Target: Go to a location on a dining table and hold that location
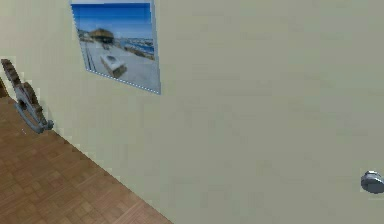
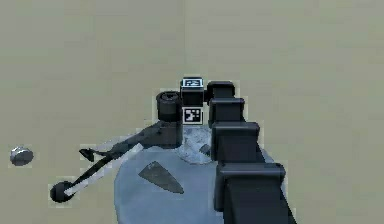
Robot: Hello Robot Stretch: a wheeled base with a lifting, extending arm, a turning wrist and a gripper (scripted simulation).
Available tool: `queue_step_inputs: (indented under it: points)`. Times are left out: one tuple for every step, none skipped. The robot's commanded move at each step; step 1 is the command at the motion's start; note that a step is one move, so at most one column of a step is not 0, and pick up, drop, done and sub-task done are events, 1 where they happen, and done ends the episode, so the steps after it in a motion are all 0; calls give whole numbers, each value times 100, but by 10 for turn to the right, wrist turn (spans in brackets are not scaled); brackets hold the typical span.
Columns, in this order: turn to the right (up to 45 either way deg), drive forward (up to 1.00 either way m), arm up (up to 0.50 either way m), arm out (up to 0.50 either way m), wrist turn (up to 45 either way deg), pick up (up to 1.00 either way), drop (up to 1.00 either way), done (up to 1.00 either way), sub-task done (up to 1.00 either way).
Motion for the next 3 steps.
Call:
queue_step_inputs:
  points:
    - [0,0,0,0,450,0,0,0,0]
    - [0,0,0,0,420,0,0,0,0]
    - [0,0,-30,0,0,0,0,0,0]
